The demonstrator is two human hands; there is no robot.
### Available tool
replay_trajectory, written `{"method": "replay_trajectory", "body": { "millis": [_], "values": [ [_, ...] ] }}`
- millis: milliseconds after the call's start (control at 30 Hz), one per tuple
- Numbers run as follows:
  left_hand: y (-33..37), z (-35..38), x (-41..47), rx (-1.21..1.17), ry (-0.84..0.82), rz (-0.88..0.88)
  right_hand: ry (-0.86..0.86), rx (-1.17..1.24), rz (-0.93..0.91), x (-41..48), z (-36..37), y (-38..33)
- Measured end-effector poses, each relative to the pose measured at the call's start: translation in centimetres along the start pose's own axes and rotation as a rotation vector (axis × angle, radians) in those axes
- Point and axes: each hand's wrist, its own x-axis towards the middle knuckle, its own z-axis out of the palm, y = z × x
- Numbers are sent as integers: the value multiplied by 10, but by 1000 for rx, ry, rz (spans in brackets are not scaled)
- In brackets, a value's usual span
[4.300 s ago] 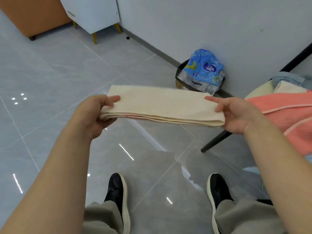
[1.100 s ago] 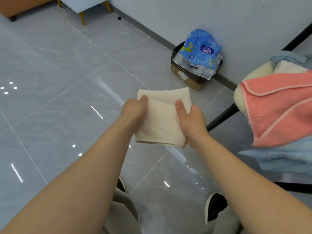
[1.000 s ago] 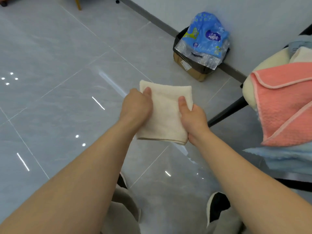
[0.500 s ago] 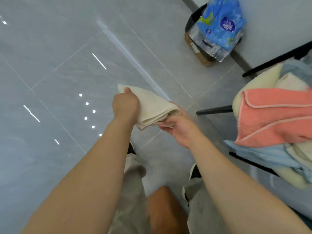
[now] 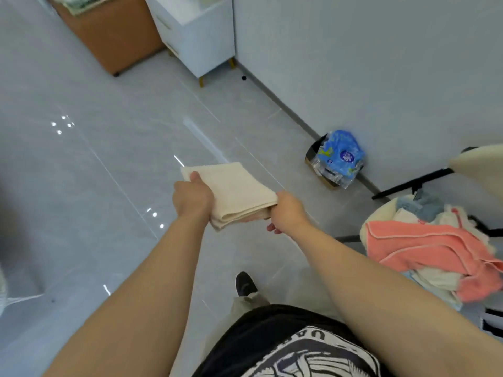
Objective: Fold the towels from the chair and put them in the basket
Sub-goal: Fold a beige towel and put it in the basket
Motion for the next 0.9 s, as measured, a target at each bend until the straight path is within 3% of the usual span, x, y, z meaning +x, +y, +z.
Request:
{"method": "replay_trajectory", "body": {
  "millis": [167, 233, 467, 600, 767, 900],
  "values": [
    [72, -50, 40, 132, 12, 314, -507, 377, 9, 15, -17, -72],
    [104, -57, 58, 157, -2, 437, -599, 585, 77, 41, -22, -91],
    [223, -47, 158, 285, -100, 641, -463, 1055, 184, 181, 15, -210],
    [291, -60, 233, 335, -104, 602, -219, 892, 237, 239, 14, -298],
    [364, -78, 336, 276, -39, 495, 33, 539, 61, 298, 8, -410],
    [405, -79, 401, 212, -71, 359, 95, 449, 32, 351, -2, -474]
  ]
}}
